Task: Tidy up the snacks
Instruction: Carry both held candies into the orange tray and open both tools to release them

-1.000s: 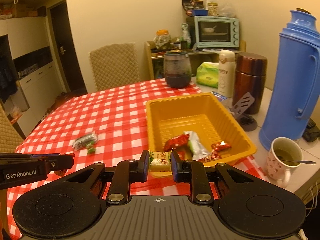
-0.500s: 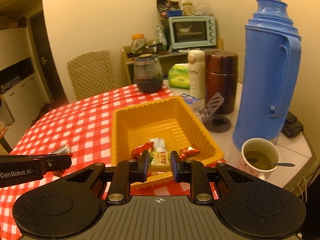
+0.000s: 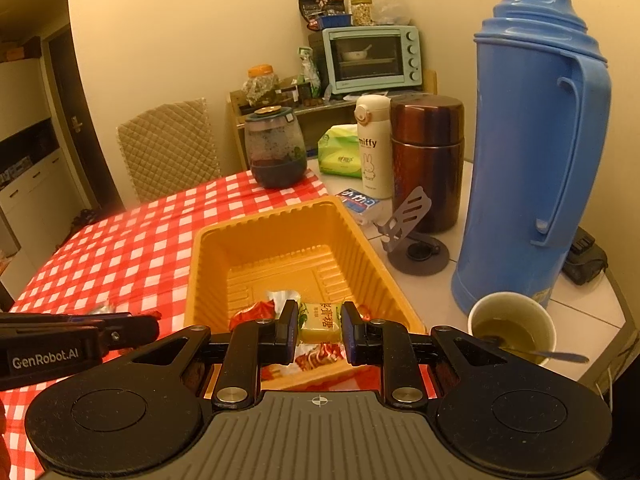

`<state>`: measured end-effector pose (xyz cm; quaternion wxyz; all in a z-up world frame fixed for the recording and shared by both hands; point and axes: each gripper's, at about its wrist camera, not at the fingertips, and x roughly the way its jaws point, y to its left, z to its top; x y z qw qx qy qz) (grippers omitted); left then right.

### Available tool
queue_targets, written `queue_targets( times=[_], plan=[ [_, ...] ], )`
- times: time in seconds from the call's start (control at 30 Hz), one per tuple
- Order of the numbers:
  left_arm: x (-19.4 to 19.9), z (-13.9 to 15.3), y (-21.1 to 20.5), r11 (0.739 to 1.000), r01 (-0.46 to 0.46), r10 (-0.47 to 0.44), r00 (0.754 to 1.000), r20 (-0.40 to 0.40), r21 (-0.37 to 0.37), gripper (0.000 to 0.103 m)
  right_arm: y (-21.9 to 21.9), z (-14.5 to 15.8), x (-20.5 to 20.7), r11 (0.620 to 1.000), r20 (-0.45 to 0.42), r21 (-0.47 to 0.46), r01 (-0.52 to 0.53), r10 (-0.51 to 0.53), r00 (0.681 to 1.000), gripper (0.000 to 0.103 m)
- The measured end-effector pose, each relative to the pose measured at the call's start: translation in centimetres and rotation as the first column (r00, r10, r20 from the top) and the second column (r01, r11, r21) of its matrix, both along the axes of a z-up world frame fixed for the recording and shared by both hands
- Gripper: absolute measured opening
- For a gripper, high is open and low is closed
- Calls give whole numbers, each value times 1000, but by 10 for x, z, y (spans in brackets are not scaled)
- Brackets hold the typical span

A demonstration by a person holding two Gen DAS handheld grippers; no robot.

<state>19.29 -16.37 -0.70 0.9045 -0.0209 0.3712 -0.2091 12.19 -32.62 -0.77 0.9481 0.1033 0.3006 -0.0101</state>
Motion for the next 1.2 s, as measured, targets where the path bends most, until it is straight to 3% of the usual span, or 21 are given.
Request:
queue_targets(
  times=[0.7,0.77,0.8,0.83,1.2],
  plan=[
    [55,-31,-24,1000,29,-29,999,-34,-2,17,-15,-21,55,1000,-41,-12,-2,1,999,23],
    [60,-34,-27,999,39,-40,998,-43,-8,26,-16,-24,56,1000,-48,-10,3,-4,999,23],
    [61,-35,-27,999,41,-41,998,-44,-8,38,-16,-25,56,1000,-49,-8,6,-6,999,23],
    [61,-36,-26,999,40,-40,998,-40,-4,42,-17,-26,56,1000,-52,-7,8,-8,999,23],
    [46,-37,15,997,-75,76,997,-19,29,49,-12,-34,53,1000,-68,15,-9,10,998,23]
  ],
)
